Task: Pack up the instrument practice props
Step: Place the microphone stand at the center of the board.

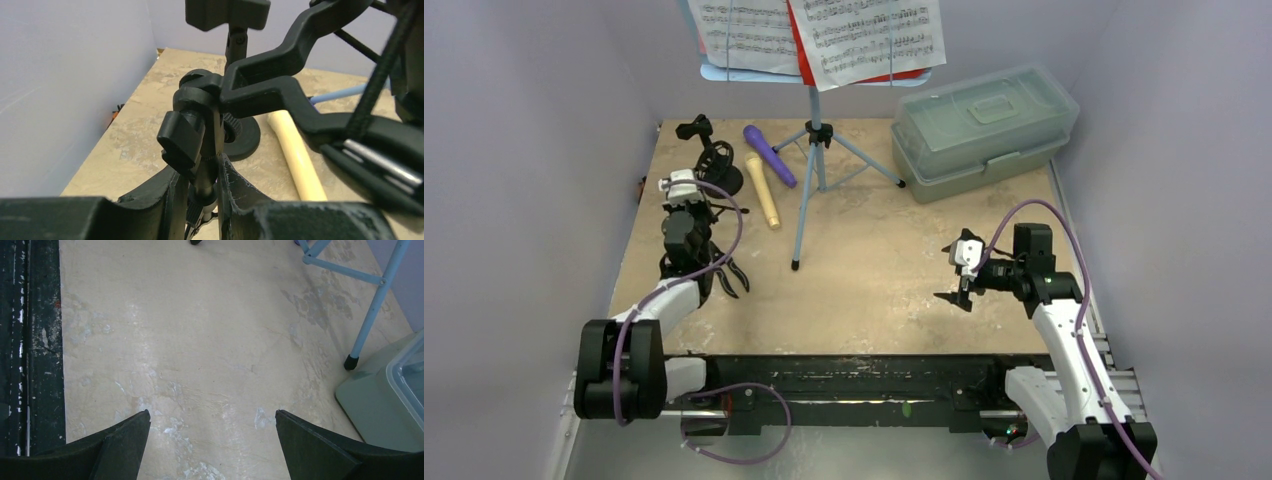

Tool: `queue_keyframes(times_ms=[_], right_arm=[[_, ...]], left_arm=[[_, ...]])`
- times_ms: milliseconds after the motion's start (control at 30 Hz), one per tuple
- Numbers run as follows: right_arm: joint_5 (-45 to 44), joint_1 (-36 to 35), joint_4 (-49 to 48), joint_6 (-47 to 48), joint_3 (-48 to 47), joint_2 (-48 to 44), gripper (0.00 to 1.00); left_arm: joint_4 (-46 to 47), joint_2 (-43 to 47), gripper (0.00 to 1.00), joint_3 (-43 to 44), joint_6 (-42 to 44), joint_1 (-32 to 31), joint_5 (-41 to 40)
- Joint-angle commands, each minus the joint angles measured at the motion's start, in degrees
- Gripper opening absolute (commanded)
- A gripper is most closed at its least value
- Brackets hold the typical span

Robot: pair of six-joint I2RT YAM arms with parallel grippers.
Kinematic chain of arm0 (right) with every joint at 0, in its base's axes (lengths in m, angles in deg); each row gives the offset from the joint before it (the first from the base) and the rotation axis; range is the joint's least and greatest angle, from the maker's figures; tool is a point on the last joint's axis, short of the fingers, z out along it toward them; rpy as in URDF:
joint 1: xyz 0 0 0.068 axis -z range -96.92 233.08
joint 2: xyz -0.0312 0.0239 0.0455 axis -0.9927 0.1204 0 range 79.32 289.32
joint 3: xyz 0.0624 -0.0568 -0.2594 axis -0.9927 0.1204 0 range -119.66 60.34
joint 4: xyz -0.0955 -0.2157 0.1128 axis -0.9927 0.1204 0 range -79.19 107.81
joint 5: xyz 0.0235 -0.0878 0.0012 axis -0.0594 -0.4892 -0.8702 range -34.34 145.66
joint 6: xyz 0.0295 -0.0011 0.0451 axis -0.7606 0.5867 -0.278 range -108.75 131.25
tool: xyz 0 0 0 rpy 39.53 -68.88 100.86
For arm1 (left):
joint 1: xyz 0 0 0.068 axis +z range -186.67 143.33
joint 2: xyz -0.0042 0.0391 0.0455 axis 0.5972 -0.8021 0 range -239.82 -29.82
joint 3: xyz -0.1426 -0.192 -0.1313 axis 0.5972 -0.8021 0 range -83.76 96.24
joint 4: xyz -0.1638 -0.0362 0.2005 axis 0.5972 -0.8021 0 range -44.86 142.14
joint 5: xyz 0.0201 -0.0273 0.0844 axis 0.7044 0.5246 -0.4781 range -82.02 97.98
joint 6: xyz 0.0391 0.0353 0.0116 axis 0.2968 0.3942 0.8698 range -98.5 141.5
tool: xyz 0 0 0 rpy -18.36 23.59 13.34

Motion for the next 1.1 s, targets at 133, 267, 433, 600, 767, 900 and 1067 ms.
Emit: queue_keyframes(times_ms=[133, 267, 433, 600, 767, 900, 1067], right_arm=[[1.9, 0.1, 1.3, 1.7, -0.3, 0.8, 0.99], [2.0, 0.1, 1.6, 2.0, -0.4, 1.2, 0.99], [2.0, 0.2, 1.7, 2.2, -0.4, 1.3, 0.99], [2.0, 0.1, 1.8, 2.4, -0.5, 1.3, 0.99], [2.0, 0.2, 1.9, 2.5, -0.5, 1.3, 0.99], [1.8, 0.1, 1.9, 2.5, -0.5, 1.3, 0.99], [1.6, 0.2, 1.8, 2.5, -0.4, 1.4, 0.99]], left_arm=[[9.7, -7.6, 0.00, 4.9, -0.7, 8.8, 12.2], [12.3, -10.9, 0.00, 5.1, -4.3, 12.5, 15.3], [12.7, -14.4, 0.00, 5.5, -3.4, 13.5, 16.7], [11.8, -15.7, 0.03, 5.5, -3.2, 13.7, 16.1], [10.0, -15.0, 0.24, 5.6, -4.0, 13.6, 14.6], [8.6, -14.4, 0.38, 6.1, -4.6, 13.3, 14.6], [6.4, -12.6, 0.51, 6.6, -4.2, 12.3, 14.1]])
